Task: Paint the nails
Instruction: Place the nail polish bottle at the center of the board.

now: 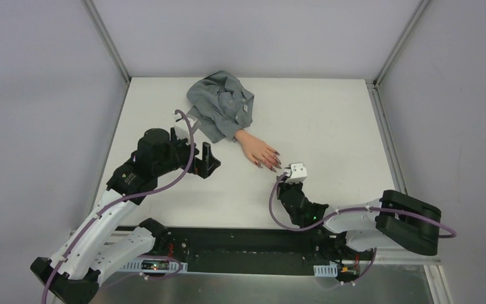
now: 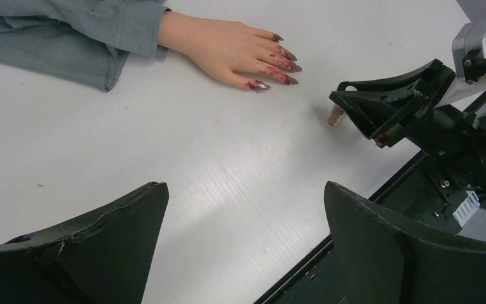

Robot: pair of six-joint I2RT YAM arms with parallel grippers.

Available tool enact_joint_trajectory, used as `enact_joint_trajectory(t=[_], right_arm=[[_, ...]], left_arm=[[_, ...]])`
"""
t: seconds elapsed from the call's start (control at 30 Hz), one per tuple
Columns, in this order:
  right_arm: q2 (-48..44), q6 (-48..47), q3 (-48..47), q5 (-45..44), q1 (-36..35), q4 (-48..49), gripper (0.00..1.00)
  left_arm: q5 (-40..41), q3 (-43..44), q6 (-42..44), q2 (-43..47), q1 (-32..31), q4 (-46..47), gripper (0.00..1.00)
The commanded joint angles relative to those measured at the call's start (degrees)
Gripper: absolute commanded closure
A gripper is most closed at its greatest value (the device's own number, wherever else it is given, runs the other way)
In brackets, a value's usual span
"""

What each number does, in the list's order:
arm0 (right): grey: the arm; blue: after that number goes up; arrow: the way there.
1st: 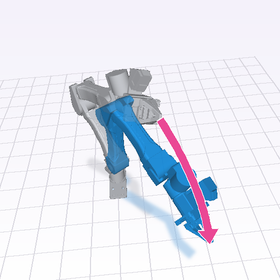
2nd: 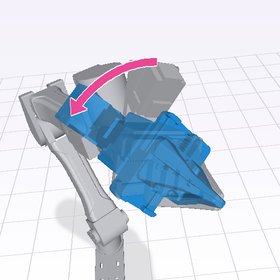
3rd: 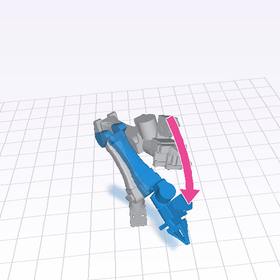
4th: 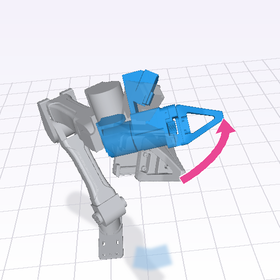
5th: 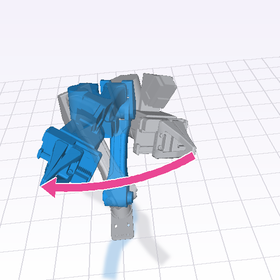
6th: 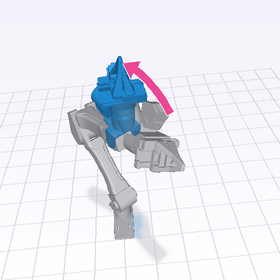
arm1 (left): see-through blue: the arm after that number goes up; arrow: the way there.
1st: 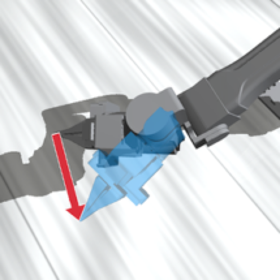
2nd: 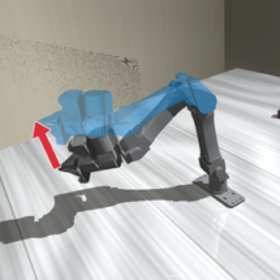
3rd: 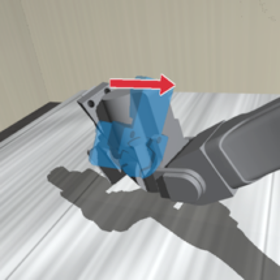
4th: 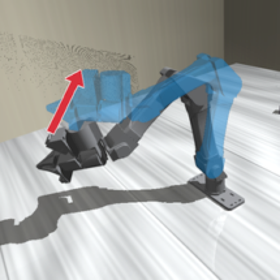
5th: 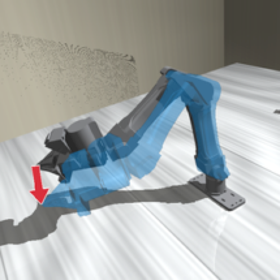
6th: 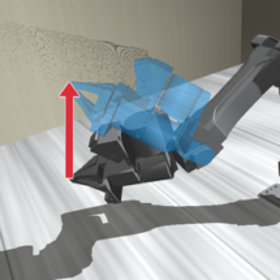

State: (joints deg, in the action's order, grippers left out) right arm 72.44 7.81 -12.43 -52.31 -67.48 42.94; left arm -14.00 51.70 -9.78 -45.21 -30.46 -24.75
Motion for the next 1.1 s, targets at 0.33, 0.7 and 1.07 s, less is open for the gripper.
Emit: enact_joint_trajectory(t=[0.33, 0.7, 1.07], right_arm=[[3.55, 1.4, 0.37, -3.55, -1.88, 4.88, 0.82], [3.61, 1.24, 0.35, -4.89, -2.74, 4.79, 0.49], [-7.23, 3.19, -2.77, 1.01, -1.65, -8.78, 0.21]], left_arm=[[2.56, -0.73, 0.33, 1.25, 1.43, 1.07, 0.01], [2.54, -0.86, 0.35, 1.66, 1.54, 1.02, 0.0], [4.27, -0.99, 0.39, 1.0, 2.03, 0.93, 0.01]])
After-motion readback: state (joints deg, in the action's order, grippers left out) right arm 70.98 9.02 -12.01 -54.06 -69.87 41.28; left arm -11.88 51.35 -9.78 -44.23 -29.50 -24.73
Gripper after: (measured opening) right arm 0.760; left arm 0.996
